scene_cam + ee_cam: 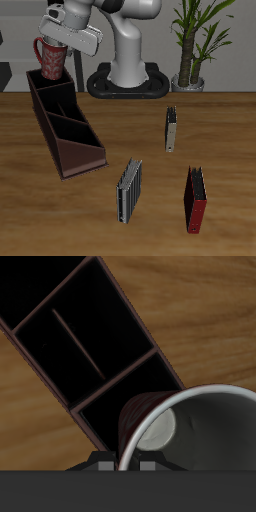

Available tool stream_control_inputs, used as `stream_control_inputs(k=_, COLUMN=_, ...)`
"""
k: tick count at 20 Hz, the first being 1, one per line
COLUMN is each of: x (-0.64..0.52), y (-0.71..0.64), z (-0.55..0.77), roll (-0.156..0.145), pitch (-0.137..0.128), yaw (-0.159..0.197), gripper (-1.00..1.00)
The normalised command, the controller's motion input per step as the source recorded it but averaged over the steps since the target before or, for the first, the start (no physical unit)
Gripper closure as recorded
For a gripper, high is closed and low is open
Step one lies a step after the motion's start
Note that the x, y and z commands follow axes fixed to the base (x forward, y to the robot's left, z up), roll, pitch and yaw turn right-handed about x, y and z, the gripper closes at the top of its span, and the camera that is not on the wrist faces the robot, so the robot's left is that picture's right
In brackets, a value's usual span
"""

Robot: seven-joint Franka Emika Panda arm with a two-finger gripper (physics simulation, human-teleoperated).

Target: Place the red mug into the right desk caddy's right compartment

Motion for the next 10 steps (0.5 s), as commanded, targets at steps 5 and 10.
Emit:
stream_control_inputs(k=5, x=0.0, y=-0.11, z=-0.17, roll=-0.023, pitch=0.021, yaw=-0.046, gripper=1.0)
stream_control_inputs(k=10, x=0.07, y=-0.06, z=-0.26, roll=-0.007, pitch=0.045, yaw=-0.043, gripper=1.0)
